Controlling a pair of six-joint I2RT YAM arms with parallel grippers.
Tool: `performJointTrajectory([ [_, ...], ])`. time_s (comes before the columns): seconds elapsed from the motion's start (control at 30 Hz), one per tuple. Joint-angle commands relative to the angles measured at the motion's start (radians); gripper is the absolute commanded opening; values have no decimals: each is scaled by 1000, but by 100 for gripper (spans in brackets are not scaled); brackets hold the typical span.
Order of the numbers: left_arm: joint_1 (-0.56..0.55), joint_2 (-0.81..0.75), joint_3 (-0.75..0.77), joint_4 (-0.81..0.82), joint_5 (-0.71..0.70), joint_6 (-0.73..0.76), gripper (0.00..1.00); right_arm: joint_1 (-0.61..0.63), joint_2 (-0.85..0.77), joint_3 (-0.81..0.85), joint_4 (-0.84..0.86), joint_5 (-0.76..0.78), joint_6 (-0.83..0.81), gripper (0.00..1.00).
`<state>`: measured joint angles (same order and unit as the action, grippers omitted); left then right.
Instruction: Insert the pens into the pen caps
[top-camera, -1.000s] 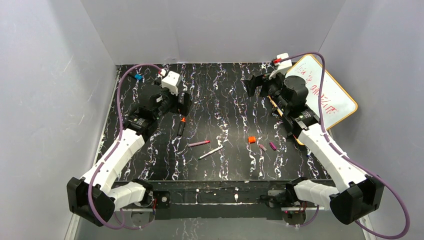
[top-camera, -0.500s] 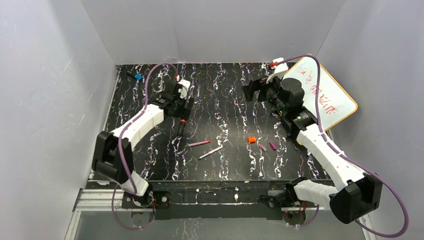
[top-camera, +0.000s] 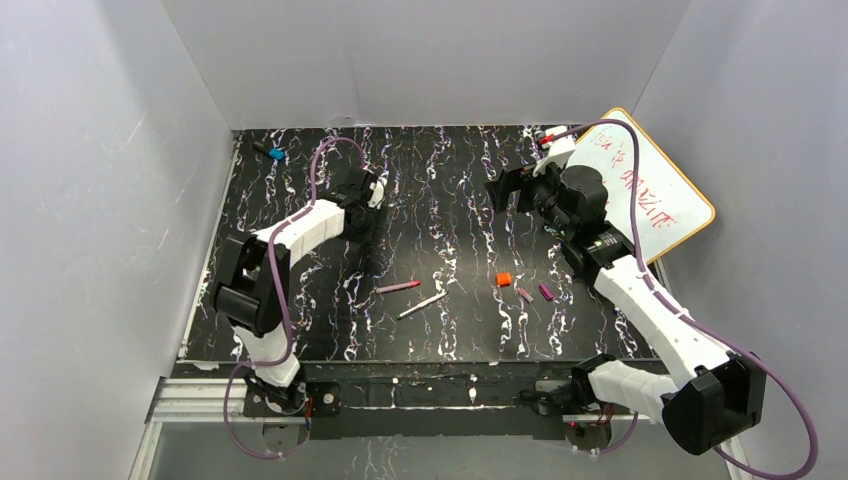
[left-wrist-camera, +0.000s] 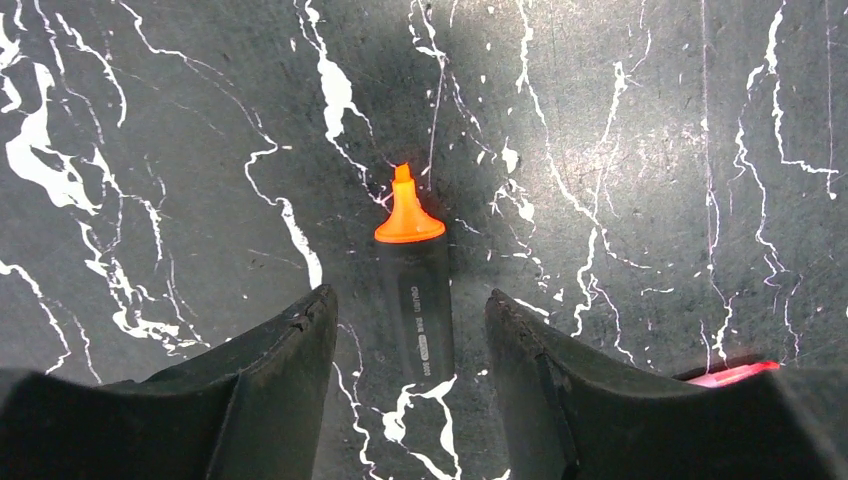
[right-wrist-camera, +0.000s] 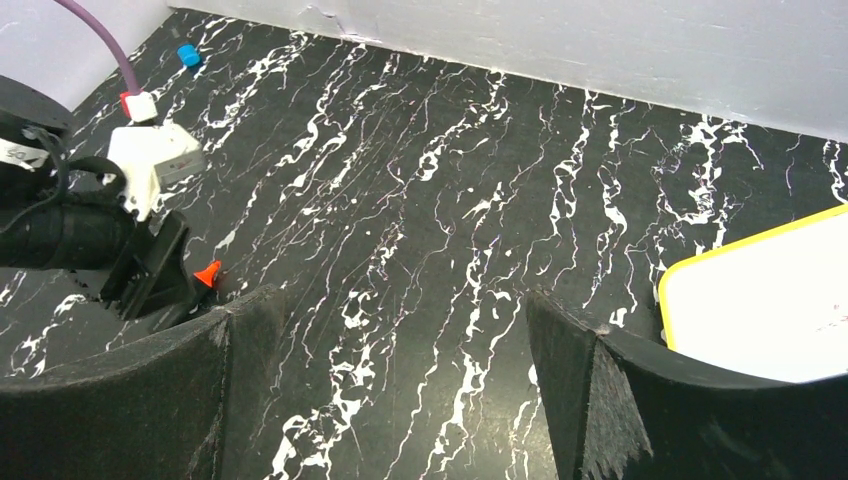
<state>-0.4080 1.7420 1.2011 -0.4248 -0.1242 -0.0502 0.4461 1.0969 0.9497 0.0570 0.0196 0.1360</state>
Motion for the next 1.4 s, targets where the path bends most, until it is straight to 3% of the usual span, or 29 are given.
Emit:
performJointTrajectory([
  [0.0,1,14,44,-44,27,-35,54,5,-35,-7,55,15,1,99],
  [0.27,1,-51,-60,-57,30,-74,58,5,-43,-22,59,14,4,99],
  [0.67,1,-32,-128,-21,58,-83,53,4,-60,-29,68,-9,14,99],
  [0.77,3,-1,-123,-15,47,-73,42,4,-62,-26,67,-12,20,99],
  [0.9,5,31,-122,-15,55,-69,0,3,-64,-29,64,-12,28,99],
  [1.03,5,-4,-118,-9,93,-46,0,3,-50,-47,81,-60,72,99],
  [1.13,5,-105,-132,48,223,-9,0,5,-25,-77,137,-168,191,99],
  [1.27,4,-288,-176,190,384,-3,0,5,33,-171,370,-299,421,99],
  [1.37,3,-382,-223,293,445,-41,0,11,88,-259,634,-360,572,99],
])
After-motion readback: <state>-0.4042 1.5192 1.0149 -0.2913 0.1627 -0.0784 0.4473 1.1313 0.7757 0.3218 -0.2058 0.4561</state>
